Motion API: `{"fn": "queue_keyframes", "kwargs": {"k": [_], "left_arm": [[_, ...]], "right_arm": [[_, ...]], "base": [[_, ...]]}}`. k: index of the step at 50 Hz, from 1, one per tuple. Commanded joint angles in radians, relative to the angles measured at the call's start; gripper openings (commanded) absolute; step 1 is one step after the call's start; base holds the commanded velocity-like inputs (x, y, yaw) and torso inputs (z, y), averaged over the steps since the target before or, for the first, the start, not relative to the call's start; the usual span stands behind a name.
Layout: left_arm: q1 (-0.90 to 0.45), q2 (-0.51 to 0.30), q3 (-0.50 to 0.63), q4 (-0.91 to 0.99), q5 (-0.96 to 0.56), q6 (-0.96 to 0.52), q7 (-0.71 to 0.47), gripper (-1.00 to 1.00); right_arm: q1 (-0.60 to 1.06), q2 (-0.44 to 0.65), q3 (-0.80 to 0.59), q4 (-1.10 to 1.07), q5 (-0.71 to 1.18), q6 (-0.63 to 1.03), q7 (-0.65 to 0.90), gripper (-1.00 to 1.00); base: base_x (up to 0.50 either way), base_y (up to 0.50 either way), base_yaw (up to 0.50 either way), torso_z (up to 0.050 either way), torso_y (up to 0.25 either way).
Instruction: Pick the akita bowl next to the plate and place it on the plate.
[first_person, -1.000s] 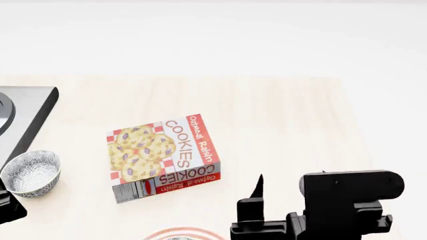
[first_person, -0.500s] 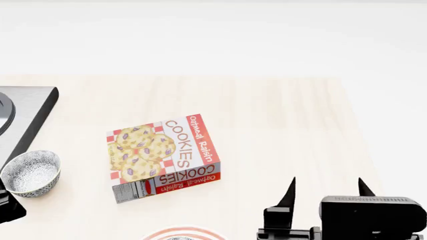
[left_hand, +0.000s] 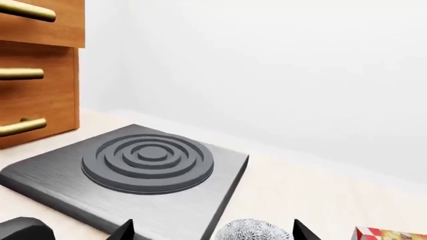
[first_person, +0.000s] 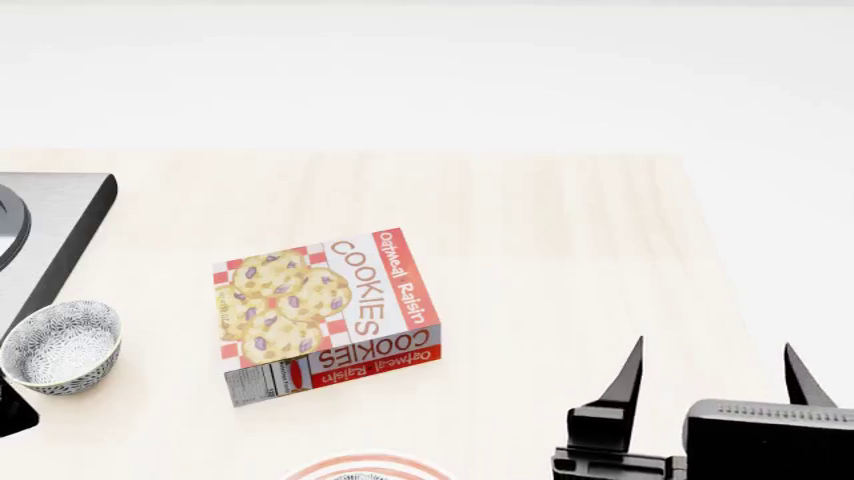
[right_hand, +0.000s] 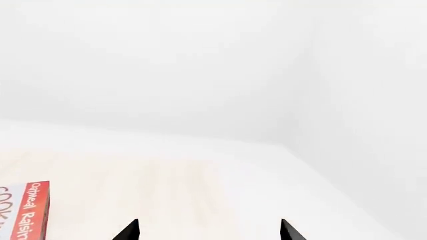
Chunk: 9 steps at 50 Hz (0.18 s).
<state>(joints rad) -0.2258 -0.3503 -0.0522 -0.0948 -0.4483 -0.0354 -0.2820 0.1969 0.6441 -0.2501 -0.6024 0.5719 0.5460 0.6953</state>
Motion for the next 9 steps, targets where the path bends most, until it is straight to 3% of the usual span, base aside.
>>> {"fn": "queue_keyframes", "kwargs": {"k": [1, 9], "left_arm": [[0.014, -0.012, -0.01, 0.045, -0.017, -0.012, -0.007, 1.0], [0.024, -0.02, -0.017, 0.08, -0.033, -0.026, -0.014, 1.0]], "right_arm": [[-0.016, 0.026, 0.035, -0.063, 0.011, 0.023, 0.041, 1.0], [-0.048, 0.041, 0.071, -0.069, 0.016, 0.008, 0.055, 1.0]], "base": [[0.0, 0.0, 0.0, 0.0, 0.0], [0.0, 0.0, 0.0, 0.0, 0.0]]}}
